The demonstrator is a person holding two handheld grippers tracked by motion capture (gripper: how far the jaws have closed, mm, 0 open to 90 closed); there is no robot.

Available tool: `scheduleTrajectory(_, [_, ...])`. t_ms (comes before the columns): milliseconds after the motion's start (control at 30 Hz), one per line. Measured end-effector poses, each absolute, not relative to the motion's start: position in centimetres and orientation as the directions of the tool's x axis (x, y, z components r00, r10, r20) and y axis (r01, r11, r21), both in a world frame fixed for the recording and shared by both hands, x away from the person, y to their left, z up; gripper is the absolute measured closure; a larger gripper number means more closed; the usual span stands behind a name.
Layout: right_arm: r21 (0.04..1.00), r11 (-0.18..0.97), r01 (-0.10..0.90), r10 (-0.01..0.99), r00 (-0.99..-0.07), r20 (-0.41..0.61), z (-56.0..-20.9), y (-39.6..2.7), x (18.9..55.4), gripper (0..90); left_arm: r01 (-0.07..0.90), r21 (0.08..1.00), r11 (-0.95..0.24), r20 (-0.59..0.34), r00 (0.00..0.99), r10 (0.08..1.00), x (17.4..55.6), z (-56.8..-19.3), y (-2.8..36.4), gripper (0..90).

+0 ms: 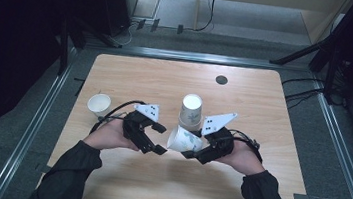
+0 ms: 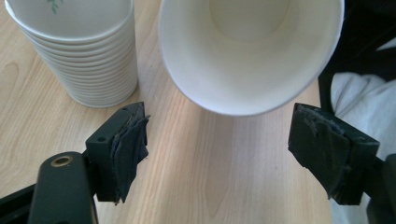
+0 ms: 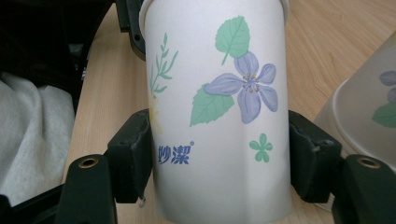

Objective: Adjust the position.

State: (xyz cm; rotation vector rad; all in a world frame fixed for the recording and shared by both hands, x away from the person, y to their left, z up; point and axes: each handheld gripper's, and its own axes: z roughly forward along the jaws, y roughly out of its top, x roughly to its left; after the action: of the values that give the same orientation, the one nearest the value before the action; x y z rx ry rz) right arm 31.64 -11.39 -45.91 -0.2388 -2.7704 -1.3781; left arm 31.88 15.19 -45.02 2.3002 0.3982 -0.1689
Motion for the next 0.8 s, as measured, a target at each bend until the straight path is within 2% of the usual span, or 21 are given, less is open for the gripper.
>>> scheduleTrajectory(133, [0.787, 0.597, 0.153, 0.11, -0.988, 0.109, -46.1, -11.2, 31.6, 33.2, 0.356, 0.706, -0.613, -0.27, 0.934, 0.232, 31.8, -45.6, 15.1, 21.1])
scheduleTrajectory(800, [0.775, 0.611, 0.163, 0.09, -0.986, 0.137, -46.6, -10.4, 31.4, 33.2, 0.318, 0.746, -0.585, -0.26, 0.948, 0.184, 31.5, -45.9, 14.1, 21.4])
